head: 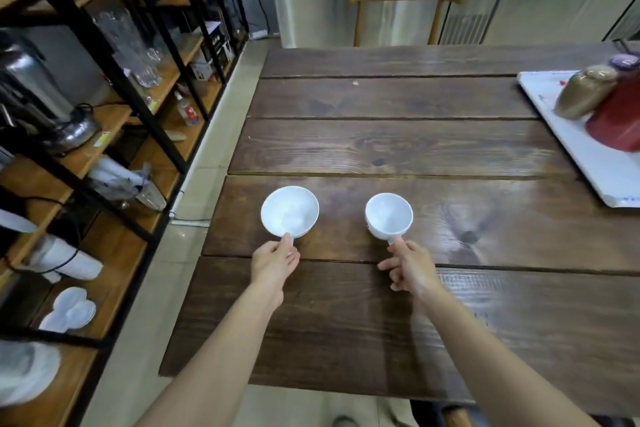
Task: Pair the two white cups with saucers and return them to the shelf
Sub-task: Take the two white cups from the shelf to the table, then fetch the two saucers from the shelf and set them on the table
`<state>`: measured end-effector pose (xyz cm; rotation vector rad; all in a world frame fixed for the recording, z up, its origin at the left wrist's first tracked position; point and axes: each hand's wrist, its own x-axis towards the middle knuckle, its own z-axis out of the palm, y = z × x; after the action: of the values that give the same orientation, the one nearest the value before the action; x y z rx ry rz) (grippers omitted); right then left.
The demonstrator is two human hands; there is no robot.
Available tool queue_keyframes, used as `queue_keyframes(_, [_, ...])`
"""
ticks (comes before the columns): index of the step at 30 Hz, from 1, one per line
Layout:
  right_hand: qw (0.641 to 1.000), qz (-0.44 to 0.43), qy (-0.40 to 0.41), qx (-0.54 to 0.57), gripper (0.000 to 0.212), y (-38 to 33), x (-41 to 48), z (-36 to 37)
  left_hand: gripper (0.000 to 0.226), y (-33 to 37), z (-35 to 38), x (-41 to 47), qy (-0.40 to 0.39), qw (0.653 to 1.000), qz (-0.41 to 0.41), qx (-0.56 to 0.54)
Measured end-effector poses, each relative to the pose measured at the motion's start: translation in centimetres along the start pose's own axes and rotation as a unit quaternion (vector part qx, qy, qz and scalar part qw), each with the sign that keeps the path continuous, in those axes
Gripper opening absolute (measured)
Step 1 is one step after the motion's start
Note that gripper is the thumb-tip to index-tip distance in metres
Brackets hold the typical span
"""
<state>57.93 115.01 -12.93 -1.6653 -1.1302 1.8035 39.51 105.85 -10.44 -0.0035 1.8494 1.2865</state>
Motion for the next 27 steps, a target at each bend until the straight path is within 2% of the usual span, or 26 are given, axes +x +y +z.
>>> queue_keyframes(4, [0.995,-0.022,0.037,-0.092,0.038,-0.2,0.1,-1.0,0.032,-0.5,-0.9,-0.1,0.027,0.997,0.033,0.058])
queue_keyframes(7, [0.957,-0.11,0.154,-0.218,0.046,-0.8,-0.7,-1.7,0.037,-0.6,-2.0,-0.4,0.06,0.992,0.053,0.094])
queue_keyframes(9, [0.936,-0.178,0.163,-0.258,0.046,-1.5,-2.1,-1.2,0.034,-0.5,-3.1,-0.8,0.08,0.985,0.082,0.128])
queue_keyframes(13, [0.886,-0.294,0.071,-0.35,0.065,-2.8,-6.1,2.4,0.047,0.1,-6.5,-2.5,0.119,0.938,0.205,0.253])
queue_keyframes(19, [0.754,-0.458,-0.021,-0.471,0.082,-3.5,-13.5,11.0,0.066,0.6,-16.7,-7.1,0.168,0.874,0.303,0.34])
queue_keyframes(22, [0.736,-0.487,-0.07,-0.465,0.081,-2.5,-18.0,16.5,0.066,-0.2,-23.9,-9.9,0.23,0.843,0.329,0.358])
queue_keyframes(27, [0.678,-0.535,-0.18,-0.47,0.083,0.5,-27.1,27.5,0.073,-3.2,-37.8,-15.3,0.33,0.827,0.322,0.323])
